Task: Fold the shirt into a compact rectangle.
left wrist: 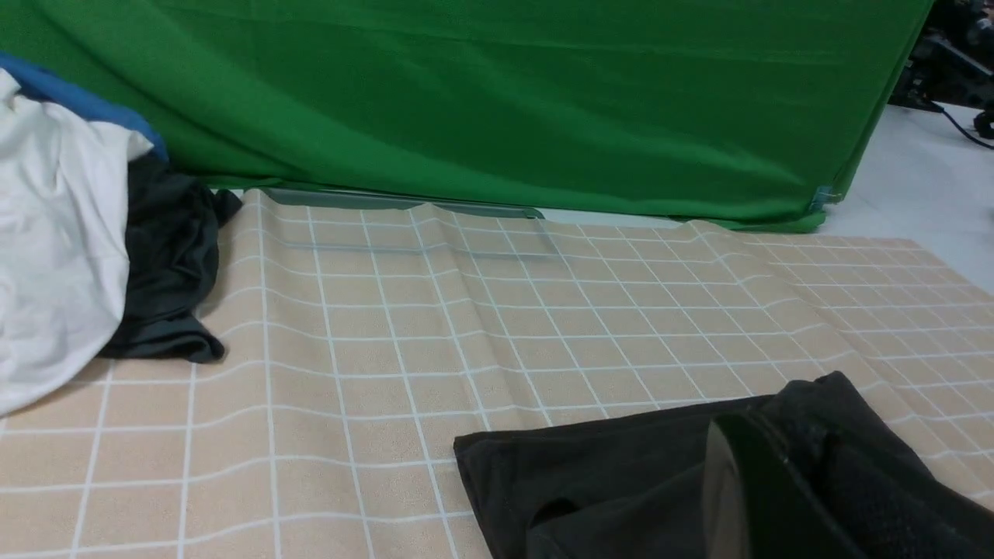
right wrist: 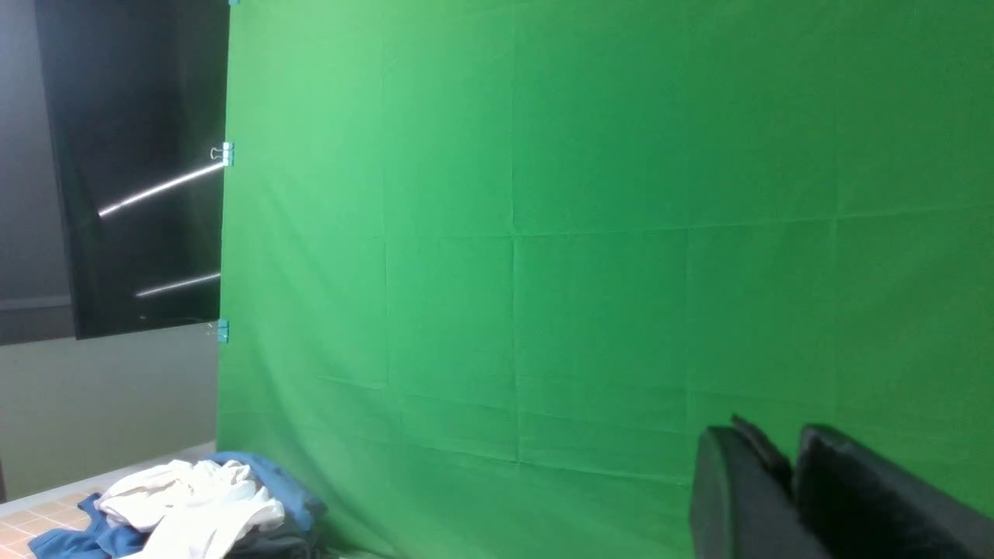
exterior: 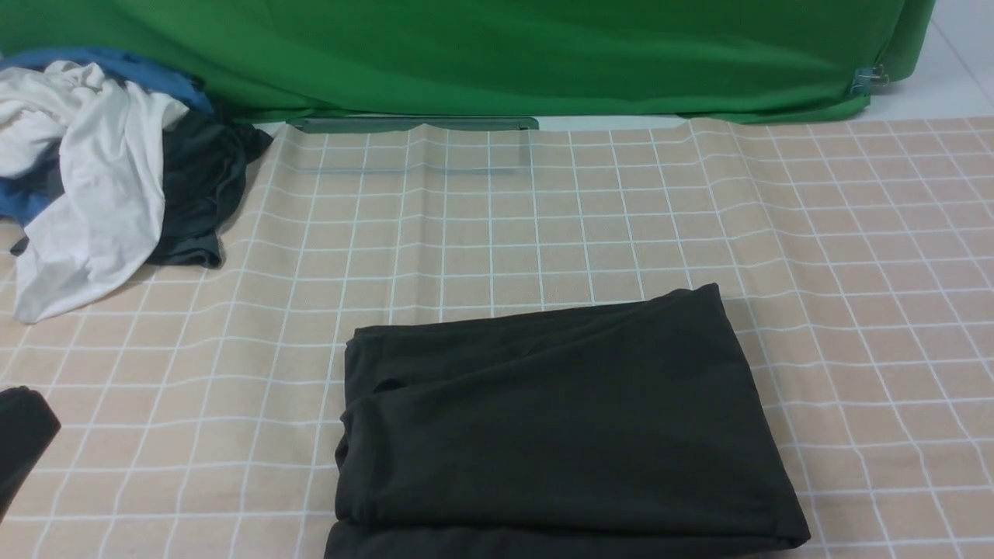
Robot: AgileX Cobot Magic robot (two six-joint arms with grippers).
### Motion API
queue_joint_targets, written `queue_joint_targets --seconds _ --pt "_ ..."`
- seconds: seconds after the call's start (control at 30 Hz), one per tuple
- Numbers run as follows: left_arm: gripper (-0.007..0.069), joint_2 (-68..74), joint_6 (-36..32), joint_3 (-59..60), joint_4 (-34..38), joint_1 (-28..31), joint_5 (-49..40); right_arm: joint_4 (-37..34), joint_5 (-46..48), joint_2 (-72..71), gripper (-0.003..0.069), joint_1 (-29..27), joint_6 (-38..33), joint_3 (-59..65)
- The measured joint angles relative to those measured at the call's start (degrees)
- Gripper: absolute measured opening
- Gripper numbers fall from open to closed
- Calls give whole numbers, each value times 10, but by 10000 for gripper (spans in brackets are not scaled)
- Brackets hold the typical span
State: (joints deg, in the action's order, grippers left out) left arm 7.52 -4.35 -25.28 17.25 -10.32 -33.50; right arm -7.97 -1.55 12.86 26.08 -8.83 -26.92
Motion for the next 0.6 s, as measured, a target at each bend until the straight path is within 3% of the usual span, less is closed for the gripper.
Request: queue_joint_targets --seconds 0.23,0.4,0.6 --pt "18 0 -1 0 0 0 0 0 0 0 184 0 -1 0" --pt "18 0 -51 1 -35 0 7 0 0 0 200 0 -1 0" --pt "18 -26 -73 60 -59 41 139 0 -1 0 212 0 -1 0"
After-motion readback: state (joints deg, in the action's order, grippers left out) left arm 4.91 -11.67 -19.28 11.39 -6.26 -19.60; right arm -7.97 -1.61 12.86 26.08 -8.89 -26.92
